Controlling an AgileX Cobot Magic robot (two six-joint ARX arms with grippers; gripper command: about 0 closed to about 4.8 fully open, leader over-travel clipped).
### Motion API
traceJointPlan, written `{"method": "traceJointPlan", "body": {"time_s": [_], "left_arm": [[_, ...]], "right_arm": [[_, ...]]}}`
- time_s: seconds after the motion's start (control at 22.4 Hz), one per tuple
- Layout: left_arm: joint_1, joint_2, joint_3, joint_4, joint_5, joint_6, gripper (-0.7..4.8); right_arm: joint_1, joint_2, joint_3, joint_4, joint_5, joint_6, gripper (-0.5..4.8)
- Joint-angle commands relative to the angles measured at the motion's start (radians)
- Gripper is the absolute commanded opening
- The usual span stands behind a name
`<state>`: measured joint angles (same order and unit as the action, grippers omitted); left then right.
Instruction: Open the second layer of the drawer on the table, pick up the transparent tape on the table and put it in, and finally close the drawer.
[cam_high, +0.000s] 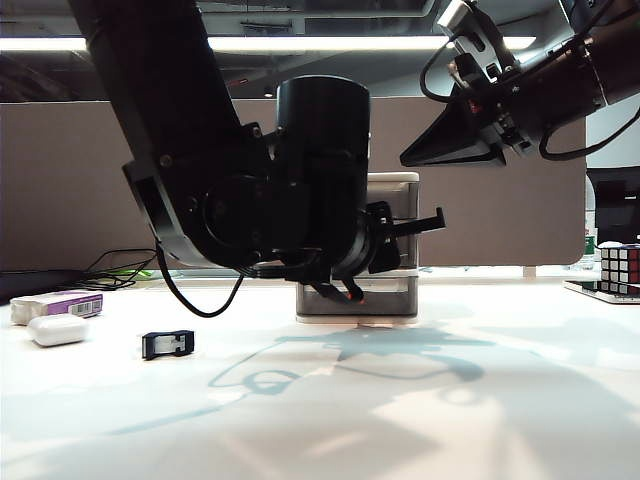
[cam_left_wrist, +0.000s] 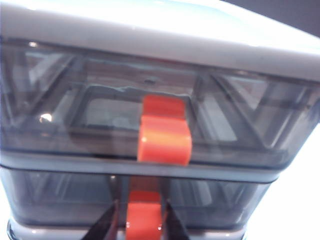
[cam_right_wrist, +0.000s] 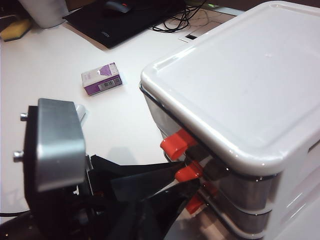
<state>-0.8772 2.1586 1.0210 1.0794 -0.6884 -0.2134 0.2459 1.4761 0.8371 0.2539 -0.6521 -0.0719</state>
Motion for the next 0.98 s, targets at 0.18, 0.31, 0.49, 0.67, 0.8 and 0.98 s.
{"method": "traceJointPlan", "body": {"time_s": [0.18,0.31,0.49,0.67,0.8,0.98], "left_arm": [[0.001,0.018,0.011,0.007,0.015,0.004,0.72],[0.001,0.018,0.013,0.010,0.015,0.004,0.70],[0.007,0.018,0.021,0.016,0.016,0.004,0.70],[0.007,0.018,0.025,0.019,0.019,0.004,0.70],[0.007,0.018,0.026,0.019,0.019,0.004,0.71],[0.007,0.018,0.026,0.019,0.018,0.004,0.62]], "right_arm": [[0.001,-0.002,0.002,0.011,-0.005,0.000,-0.05],[0.001,-0.002,0.002,0.011,-0.005,0.000,-0.05],[0.001,-0.002,0.002,0.011,-0.005,0.000,-0.05],[0.001,-0.002,0.002,0.011,-0.005,0.000,-0.05],[0.001,-0.002,0.002,0.010,-0.005,0.000,-0.05],[0.001,-0.002,0.002,0.008,-0.005,0.000,-0.05]]}}
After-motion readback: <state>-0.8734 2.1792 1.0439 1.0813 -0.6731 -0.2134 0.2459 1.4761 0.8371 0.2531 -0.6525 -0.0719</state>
